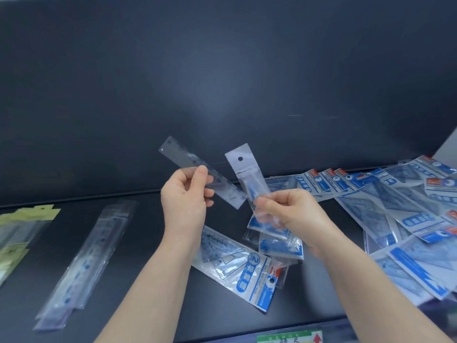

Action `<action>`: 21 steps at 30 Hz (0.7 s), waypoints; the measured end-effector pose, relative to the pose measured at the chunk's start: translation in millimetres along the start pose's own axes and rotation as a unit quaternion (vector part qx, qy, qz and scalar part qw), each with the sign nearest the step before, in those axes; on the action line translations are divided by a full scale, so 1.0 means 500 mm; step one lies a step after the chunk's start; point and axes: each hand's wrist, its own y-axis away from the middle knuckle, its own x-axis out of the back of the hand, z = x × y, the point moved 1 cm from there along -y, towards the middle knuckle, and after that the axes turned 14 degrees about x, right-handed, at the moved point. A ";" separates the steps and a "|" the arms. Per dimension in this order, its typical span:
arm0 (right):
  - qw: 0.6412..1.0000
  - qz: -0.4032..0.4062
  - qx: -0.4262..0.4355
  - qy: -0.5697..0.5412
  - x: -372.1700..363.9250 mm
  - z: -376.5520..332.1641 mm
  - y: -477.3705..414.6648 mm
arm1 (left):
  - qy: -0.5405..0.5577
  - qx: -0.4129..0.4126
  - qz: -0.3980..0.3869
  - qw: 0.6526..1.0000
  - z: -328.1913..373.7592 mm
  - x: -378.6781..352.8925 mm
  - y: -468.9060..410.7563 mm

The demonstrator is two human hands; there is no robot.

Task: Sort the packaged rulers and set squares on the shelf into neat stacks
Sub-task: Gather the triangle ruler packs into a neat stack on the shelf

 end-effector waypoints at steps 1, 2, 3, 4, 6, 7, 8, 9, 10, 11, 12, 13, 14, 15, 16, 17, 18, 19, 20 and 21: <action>1.000 0.002 0.001 0.001 -0.001 0.001 -0.002 | 0.007 -0.003 0.007 1.000 0.001 -0.001 0.000; 1.000 0.005 0.002 0.004 -0.003 0.004 -0.004 | 0.010 -0.005 0.011 1.000 0.002 -0.001 0.001; 1.000 0.007 0.002 0.004 -0.005 0.004 -0.005 | 0.011 -0.006 0.013 1.000 0.002 -0.002 0.000; 1.000 0.006 0.003 0.001 -0.006 0.005 -0.006 | 0.011 -0.005 0.013 1.000 0.002 -0.003 0.001; 1.000 0.000 0.003 -0.010 -0.011 0.005 -0.008 | 0.010 -0.006 0.011 1.000 0.002 -0.005 0.003; 1.000 -0.001 0.001 -0.014 -0.012 0.003 -0.009 | 0.011 -0.011 0.018 1.000 0.002 -0.004 0.004; 1.000 0.000 -0.001 -0.016 -0.013 0.003 -0.011 | 0.014 -0.020 0.029 0.999 0.004 -0.002 0.005; 1.000 0.001 -0.002 -0.015 -0.014 0.002 -0.012 | 0.020 -0.027 0.041 0.999 0.005 0.000 0.004; 1.000 0.003 -0.002 -0.011 -0.014 0.003 -0.014 | 0.028 -0.029 0.048 0.998 0.006 0.001 0.002; 1.000 0.005 -0.003 -0.008 -0.014 0.003 -0.015 | 0.033 -0.027 0.049 0.998 0.007 0.002 0.001; 1.000 0.006 -0.005 -0.008 -0.015 0.003 -0.016 | 0.035 -0.024 0.046 0.998 0.007 0.002 -0.001; 1.000 0.004 -0.007 -0.010 -0.016 0.001 -0.017 | 0.032 -0.021 0.044 0.998 0.006 0.002 -0.001; 1.000 0.001 -0.009 -0.014 -0.017 0.000 -0.016 | 0.029 -0.020 0.043 0.998 0.004 0.001 -0.001; 1.000 -0.003 -0.009 -0.018 -0.019 -0.002 -0.015 | 0.025 -0.018 0.045 0.999 0.002 0.001 -0.001; 1.000 -0.006 -0.008 -0.019 -0.020 -0.002 -0.015 | 0.022 -0.018 0.047 0.998 0.000 0.001 -0.001; 1.000 -0.013 -0.007 -0.020 -0.022 -0.004 -0.014 | 0.017 -0.017 0.050 0.998 -0.002 0.002 -0.001; 0.999 -0.021 -0.006 -0.024 -0.024 -0.005 -0.014 | 0.013 -0.017 0.051 0.998 -0.003 0.004 -0.002; 0.999 -0.029 -0.007 -0.032 -0.026 -0.006 -0.014 | 0.008 -0.016 0.048 0.999 -0.004 0.005 -0.004; 0.999 -0.034 -0.006 -0.040 -0.029 -0.007 -0.014 | 0.002 -0.014 0.040 0.999 -0.004 0.006 -0.004; 0.998 -0.035 -0.004 -0.044 -0.032 -0.008 -0.014 | -0.007 -0.010 0.027 1.000 -0.003 0.006 -0.004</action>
